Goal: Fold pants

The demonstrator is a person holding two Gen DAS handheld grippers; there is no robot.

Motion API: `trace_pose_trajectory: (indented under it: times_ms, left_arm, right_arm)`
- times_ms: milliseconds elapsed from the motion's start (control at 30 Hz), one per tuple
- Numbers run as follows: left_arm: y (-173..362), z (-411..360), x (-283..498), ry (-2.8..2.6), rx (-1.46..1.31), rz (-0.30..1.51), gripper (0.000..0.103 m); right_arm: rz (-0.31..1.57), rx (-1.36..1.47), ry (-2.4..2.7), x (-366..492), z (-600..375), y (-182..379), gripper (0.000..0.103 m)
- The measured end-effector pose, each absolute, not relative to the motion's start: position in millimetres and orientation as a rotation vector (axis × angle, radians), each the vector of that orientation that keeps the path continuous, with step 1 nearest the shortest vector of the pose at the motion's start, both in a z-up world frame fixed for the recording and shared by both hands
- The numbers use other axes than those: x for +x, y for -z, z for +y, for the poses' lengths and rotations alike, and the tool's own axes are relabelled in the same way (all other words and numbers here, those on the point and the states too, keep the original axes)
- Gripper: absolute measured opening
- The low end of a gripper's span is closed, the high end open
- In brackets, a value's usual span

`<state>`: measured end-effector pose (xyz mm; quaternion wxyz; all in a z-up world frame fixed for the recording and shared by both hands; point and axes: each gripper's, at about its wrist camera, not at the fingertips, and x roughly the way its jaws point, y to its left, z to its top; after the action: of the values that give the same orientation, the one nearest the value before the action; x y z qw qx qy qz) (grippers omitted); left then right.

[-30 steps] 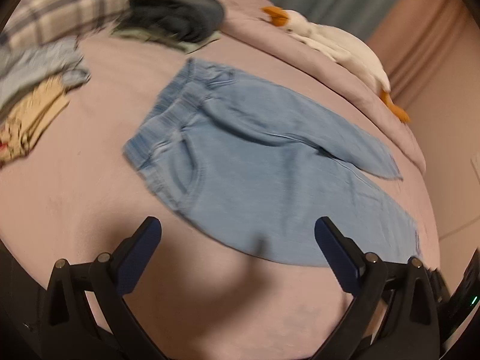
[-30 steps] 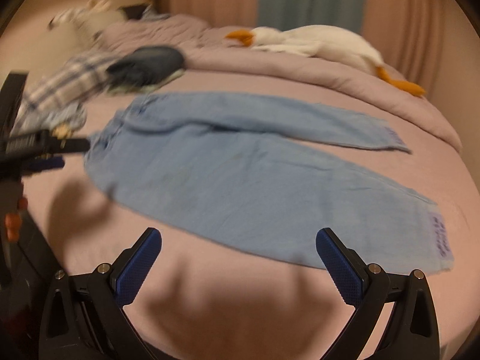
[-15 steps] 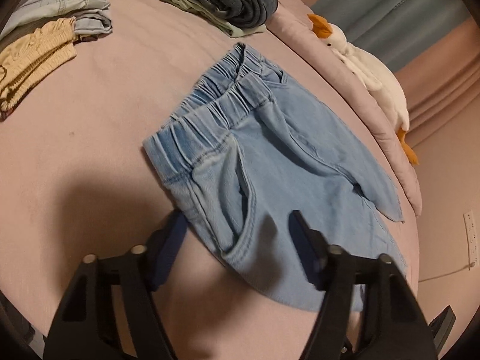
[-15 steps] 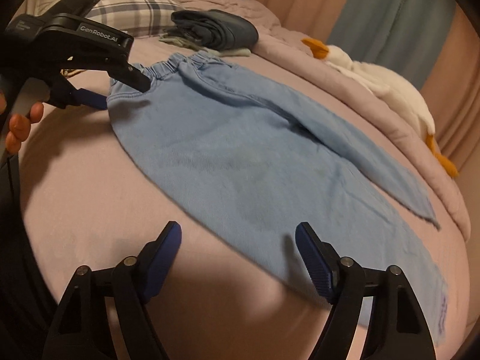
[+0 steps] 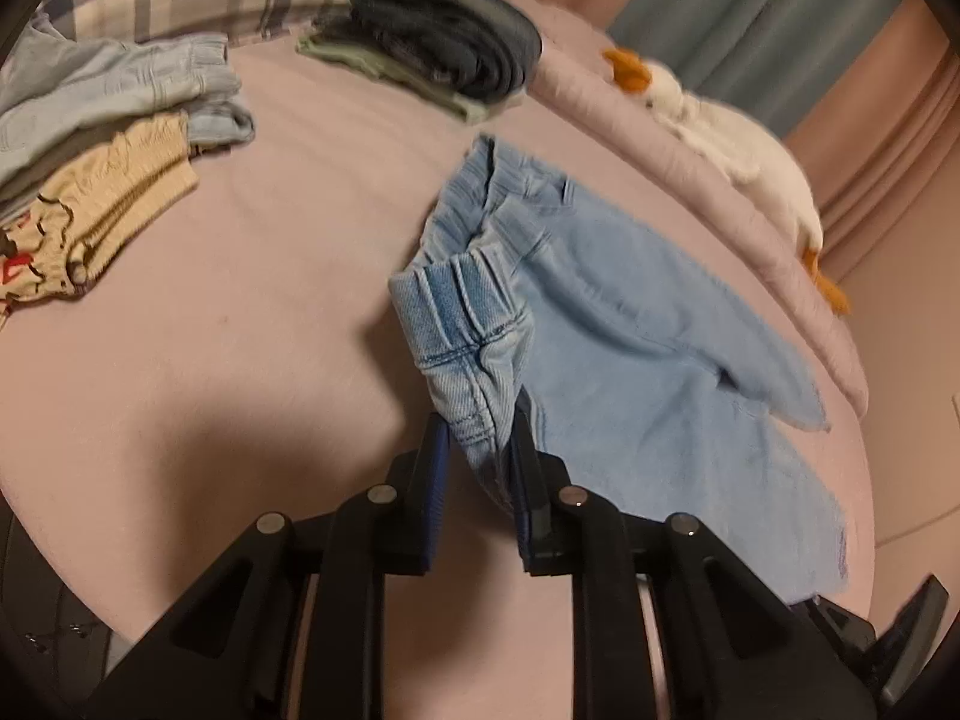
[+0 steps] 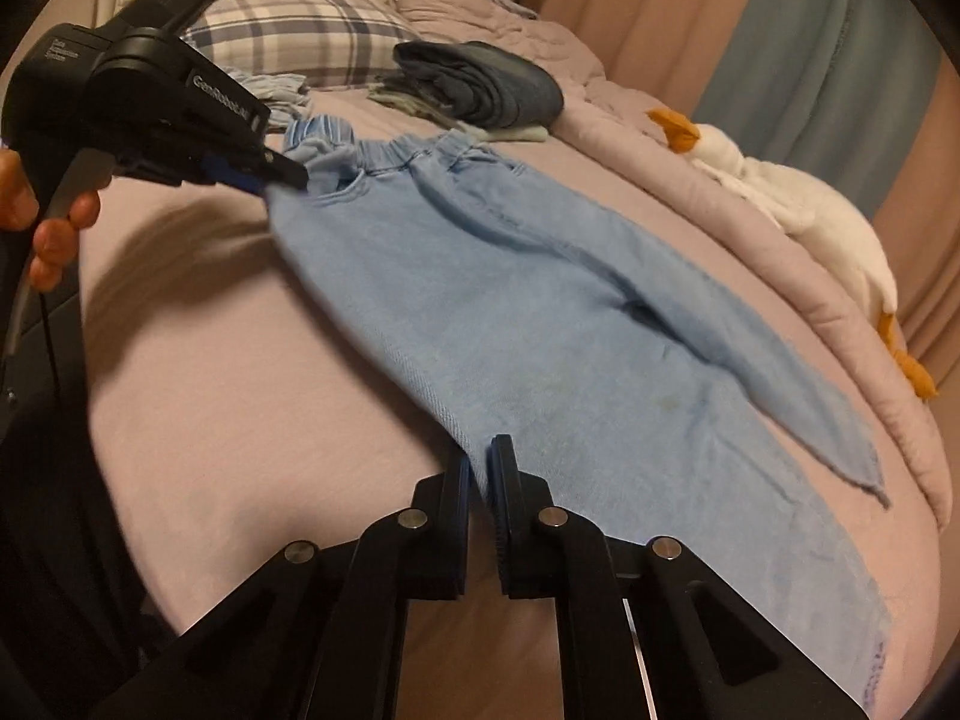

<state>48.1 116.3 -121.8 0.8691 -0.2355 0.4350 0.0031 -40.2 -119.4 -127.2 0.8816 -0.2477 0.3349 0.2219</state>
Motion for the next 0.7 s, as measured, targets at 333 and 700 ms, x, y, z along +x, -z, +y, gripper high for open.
trace_pose_trajectory:
  times_ms: [333,700]
  left_arm:
    - [100,108,29,-0.055,-0.362,0.858,0.046]
    - [135,9,77,0.146,-0.045,0.962,0.048]
  right_arm:
    - [0.775,-0.174,-0.522,-33,-153,109,0.031]
    - [0.912,-0.167,-0.268,-5,-197,141,0.031]
